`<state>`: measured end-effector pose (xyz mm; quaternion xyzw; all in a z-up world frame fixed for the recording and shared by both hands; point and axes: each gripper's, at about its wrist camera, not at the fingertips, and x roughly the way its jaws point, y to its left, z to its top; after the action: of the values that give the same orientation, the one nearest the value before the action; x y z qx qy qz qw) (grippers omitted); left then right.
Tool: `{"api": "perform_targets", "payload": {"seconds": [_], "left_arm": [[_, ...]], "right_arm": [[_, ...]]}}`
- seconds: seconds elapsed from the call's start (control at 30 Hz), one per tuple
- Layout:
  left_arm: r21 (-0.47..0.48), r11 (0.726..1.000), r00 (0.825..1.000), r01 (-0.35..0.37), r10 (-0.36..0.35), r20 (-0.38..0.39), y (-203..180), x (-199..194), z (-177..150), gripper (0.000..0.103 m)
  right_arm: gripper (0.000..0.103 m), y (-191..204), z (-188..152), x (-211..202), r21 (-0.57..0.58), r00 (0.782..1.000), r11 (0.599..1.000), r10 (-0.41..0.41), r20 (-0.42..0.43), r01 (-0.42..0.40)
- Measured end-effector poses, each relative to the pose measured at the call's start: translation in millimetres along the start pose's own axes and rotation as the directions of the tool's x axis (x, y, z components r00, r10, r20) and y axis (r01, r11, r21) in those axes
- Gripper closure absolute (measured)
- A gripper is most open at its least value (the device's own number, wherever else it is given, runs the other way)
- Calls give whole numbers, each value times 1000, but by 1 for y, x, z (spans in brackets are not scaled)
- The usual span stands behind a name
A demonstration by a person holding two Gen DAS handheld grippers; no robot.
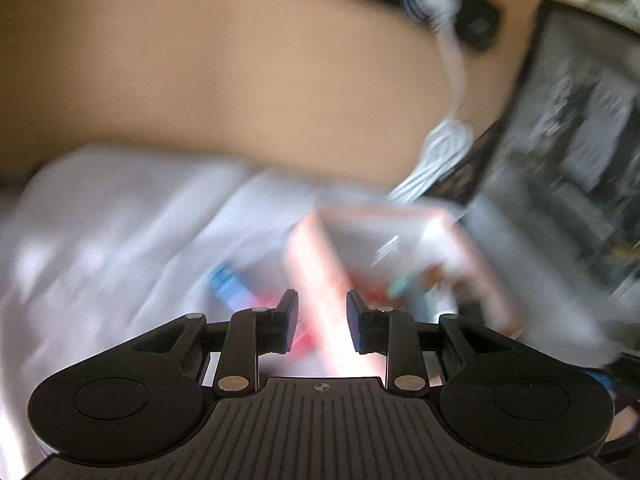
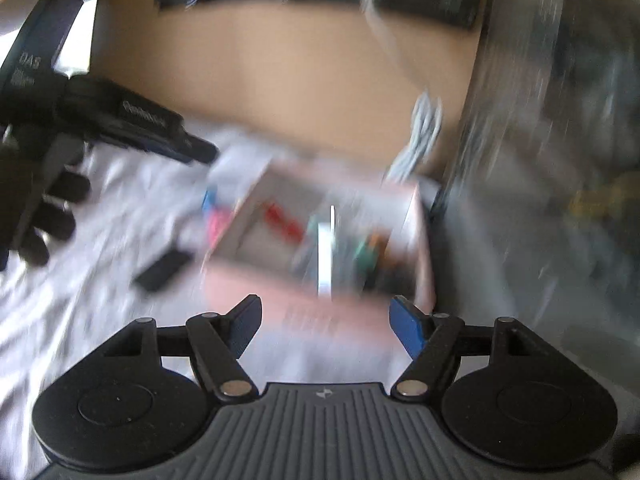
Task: Organize rigid objects
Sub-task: 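Grasp the blue-pink lighter with the right gripper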
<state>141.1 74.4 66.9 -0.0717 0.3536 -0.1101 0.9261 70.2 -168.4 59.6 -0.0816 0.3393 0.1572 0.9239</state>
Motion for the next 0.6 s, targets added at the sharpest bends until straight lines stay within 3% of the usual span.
{"api": "perform_targets", "payload": {"seconds": [0.13, 0.27, 0.4, 0.53, 0.6], "left_arm": [[-20, 996, 992, -90, 88, -91, 28, 4, -35, 74], [-94, 990, 989, -101, 90, -121, 45, -8, -60, 74], [-120, 989, 990, -84, 70, -120, 54, -31, -81, 74], [-131, 990, 992, -54, 38, -122, 57, -65, -99, 74], [-133, 991, 992, -36, 19, -126, 59, -82, -109, 74]], "right_arm": [[32, 14, -26, 6, 36, 995, 998, 46, -84, -43], [32, 30, -20, 5, -3, 995, 998, 68, -67, -69], [52, 46, 28, 22, -41, 990, 990, 135, -32, -136], [52, 74, 93, 62, -79, 981, 978, 191, -29, -192], [52, 92, 121, 94, -83, 980, 978, 185, -72, -191]]}}
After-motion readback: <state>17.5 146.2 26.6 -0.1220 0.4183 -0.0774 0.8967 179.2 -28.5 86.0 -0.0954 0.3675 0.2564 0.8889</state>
